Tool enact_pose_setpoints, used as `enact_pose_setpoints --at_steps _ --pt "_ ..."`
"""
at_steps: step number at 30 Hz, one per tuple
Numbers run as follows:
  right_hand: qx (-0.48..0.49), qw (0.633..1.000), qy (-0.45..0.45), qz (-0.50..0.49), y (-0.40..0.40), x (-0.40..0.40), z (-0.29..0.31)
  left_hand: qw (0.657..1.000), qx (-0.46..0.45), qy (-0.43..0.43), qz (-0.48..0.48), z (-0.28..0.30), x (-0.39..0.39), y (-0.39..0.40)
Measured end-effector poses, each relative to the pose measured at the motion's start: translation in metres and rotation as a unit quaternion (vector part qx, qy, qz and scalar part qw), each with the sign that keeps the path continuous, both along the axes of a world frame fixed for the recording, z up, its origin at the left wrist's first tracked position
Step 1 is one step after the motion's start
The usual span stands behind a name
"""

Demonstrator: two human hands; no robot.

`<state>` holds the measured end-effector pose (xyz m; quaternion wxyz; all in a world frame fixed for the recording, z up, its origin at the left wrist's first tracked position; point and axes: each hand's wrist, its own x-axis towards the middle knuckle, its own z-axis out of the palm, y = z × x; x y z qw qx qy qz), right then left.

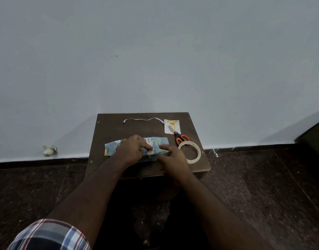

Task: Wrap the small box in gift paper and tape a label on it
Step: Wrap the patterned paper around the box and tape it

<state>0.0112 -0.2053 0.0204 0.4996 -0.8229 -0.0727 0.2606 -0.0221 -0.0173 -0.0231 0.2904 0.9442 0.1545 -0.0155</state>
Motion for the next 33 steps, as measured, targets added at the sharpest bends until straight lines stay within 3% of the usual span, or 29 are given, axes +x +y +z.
enact_pose_setpoints --at_steps 1,3,10,21,29,33 --pt "-0.068 0.991 -0.091 0.065 0.002 -0.002 -0.002 1.0 0.002 -0.001 0.0 0.0 0.0 0.0" --pt "-0.152 0.958 -0.183 0.161 0.007 -0.005 -0.003 1.0 0.004 0.003 0.001 0.0 0.0 0.0" --pt "-0.288 0.883 -0.253 0.271 0.009 -0.016 -0.002 1.0 -0.016 -0.005 0.005 0.0 -0.002 0.001" --pt "-0.299 0.887 -0.221 0.274 0.011 -0.013 0.005 0.998 -0.041 -0.034 0.035 0.003 -0.008 -0.001" --pt "-0.324 0.862 -0.246 0.302 0.006 -0.01 0.003 0.996 -0.072 -0.041 -0.016 0.012 -0.014 0.002" --pt "-0.301 0.873 -0.235 0.304 0.004 -0.004 0.005 0.996 -0.08 -0.035 -0.007 0.017 -0.019 0.001"
